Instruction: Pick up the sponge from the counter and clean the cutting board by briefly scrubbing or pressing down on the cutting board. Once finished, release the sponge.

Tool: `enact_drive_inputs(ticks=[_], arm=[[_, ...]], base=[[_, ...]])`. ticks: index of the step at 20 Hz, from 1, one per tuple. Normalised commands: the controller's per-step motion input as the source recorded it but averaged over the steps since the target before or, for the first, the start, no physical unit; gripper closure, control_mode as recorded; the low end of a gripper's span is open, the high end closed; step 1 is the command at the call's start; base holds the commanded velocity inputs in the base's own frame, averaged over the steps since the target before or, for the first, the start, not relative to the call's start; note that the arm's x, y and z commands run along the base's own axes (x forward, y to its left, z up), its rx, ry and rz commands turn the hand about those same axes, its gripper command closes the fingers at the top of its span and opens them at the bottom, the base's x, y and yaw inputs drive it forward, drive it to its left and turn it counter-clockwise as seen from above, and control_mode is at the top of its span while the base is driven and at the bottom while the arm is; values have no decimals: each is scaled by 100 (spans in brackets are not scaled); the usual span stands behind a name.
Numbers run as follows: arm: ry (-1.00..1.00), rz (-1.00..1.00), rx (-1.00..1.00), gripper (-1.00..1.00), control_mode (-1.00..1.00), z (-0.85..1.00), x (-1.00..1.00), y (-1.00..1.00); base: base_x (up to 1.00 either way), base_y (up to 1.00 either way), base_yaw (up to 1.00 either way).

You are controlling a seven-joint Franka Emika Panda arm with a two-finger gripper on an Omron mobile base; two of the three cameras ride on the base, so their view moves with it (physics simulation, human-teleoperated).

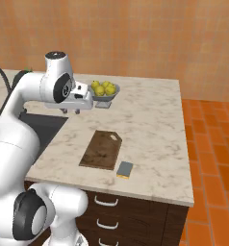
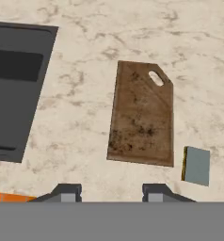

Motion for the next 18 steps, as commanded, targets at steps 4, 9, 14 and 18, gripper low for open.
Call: enact_drive_inputs(ticks=[4,9,14,18], arm=[[4,0,0,-100,-100,-21,-5,2],[20,-4,4,-100,-100,-90,-2,-10],[0,-9,3,-100,-100,-77,8,-69],[5,-16,3,-100,-100,-51,7,-97]], base=[[0,0,0],[0,0,0],[0,0,0],[0,0,0]])
